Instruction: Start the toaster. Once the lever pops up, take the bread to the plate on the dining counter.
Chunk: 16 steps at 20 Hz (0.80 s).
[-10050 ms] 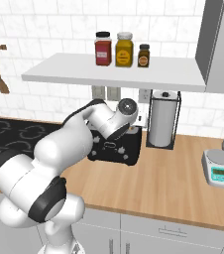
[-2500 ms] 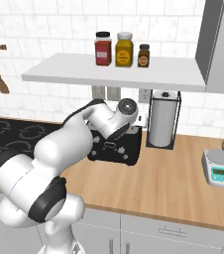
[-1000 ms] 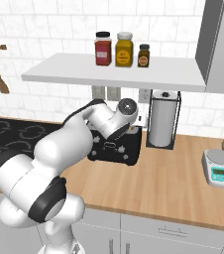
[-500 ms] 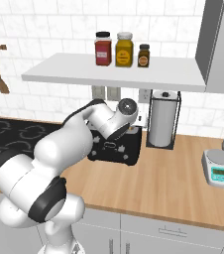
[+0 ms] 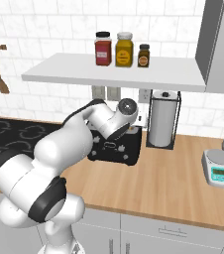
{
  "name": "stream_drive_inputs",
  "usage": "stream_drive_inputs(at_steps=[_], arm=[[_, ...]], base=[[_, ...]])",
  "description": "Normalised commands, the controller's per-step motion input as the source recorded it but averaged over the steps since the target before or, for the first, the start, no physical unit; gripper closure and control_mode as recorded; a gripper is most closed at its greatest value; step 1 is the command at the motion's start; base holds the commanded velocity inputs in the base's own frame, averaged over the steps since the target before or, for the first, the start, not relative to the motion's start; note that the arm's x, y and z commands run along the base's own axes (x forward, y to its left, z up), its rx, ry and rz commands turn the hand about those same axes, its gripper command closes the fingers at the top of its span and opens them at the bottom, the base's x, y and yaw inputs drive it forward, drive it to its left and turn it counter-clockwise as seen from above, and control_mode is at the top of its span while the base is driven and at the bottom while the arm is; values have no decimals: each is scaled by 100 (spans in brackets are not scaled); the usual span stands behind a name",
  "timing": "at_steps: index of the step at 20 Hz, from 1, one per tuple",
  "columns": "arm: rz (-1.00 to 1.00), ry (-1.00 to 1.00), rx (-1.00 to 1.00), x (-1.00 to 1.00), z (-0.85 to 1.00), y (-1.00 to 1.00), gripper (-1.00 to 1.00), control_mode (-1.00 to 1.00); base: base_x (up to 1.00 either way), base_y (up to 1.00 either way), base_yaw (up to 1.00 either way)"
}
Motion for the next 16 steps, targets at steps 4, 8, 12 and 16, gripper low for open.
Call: stream_drive_inputs(at_steps=[4, 8, 12, 16], arm=[[0, 0, 0, 0, 0, 0, -100, -100], [0, 0, 0, 0, 0, 0, -100, -100], [0, 0, 0, 0, 0, 0, -100, -100], [0, 0, 0, 0, 0, 0, -100, -100]], base=[[0, 0, 0], [0, 0, 0], [0, 0, 0], [0, 0, 0]])
